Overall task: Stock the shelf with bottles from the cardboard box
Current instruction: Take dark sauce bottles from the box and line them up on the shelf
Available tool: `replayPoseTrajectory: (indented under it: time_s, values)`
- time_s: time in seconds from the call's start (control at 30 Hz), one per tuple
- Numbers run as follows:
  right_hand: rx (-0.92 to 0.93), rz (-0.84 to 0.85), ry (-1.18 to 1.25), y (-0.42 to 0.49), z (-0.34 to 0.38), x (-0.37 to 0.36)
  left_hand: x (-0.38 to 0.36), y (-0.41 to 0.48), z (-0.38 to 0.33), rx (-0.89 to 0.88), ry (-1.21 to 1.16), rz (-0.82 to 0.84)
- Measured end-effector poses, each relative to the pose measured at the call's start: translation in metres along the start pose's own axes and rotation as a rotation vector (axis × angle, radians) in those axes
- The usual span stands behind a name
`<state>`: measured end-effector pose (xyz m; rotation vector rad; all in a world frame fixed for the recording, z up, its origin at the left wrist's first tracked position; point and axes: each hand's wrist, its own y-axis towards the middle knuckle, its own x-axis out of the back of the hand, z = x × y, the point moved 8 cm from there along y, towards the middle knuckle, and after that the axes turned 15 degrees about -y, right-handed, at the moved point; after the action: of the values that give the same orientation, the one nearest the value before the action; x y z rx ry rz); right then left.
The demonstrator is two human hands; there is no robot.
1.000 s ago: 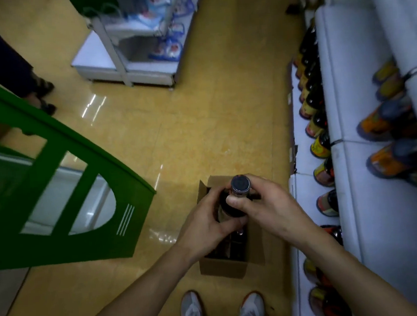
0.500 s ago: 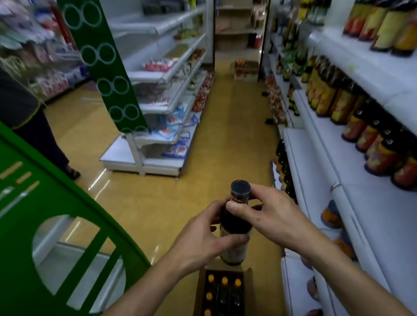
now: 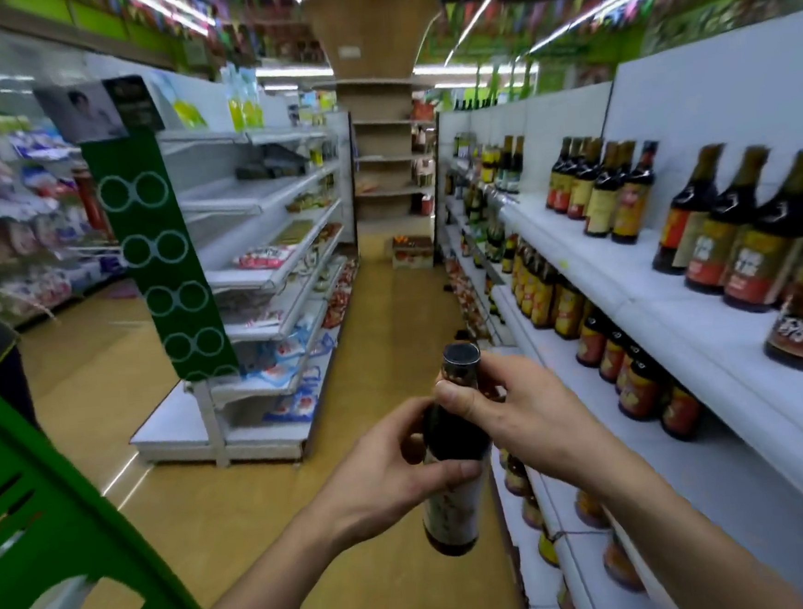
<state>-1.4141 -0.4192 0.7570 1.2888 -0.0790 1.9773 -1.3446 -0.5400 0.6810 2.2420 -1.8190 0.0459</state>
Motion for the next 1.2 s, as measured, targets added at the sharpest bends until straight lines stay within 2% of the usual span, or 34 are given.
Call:
replayPoseTrajectory:
  time_s: [0.17, 0.4, 0.6, 1.2]
  values:
    - [-0.045, -0.105, 0.004, -0.003, 0.014, 0.047, -0.009, 0.015, -0.046, -0.104, -0.026, 0.067]
    - [-0.161, -0.257, 0.012, -0.035, 0.010, 0.108, -0.051, 0.032, -0.097, -0.221, -0.029, 0.246]
    - [-0.301, -0.363, -0.018, -0.084, -0.010, 0.157, -0.117, 0.039, -0.126, -0.302, -0.053, 0.370]
    - [-0.429, -0.586, -0.207, -0.245, -0.055, 0.311, -0.330, 0.022, -0.237, -0.452, -0.243, 0.640]
